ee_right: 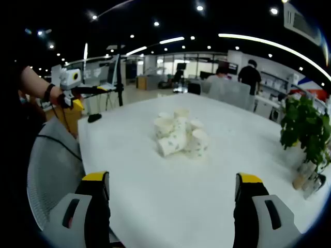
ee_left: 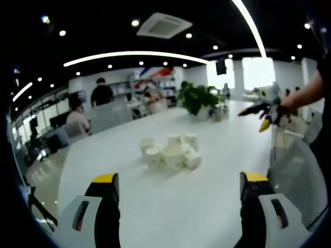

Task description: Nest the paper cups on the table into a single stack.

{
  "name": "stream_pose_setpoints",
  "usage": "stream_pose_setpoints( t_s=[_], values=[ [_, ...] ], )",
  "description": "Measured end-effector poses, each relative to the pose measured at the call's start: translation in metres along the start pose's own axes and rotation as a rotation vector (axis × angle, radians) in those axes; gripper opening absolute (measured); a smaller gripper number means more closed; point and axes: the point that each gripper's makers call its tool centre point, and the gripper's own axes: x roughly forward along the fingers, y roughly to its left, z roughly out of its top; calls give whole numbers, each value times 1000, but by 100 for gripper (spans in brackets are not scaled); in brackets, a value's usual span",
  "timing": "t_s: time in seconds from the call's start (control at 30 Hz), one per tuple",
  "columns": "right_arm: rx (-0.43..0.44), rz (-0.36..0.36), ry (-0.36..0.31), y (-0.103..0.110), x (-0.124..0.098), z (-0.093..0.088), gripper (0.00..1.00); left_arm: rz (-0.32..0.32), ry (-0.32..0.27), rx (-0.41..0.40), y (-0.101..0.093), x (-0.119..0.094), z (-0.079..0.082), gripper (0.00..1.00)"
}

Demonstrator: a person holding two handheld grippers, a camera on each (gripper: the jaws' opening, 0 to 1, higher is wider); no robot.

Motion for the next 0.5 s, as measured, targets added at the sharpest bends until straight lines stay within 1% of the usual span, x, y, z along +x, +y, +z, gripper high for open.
stream_pose_setpoints(
  t_s=[0.5],
  values=[
    [-1, 2, 9, 2, 0, -2, 100, -3, 7, -1, -2, -1, -3, 98]
  ],
)
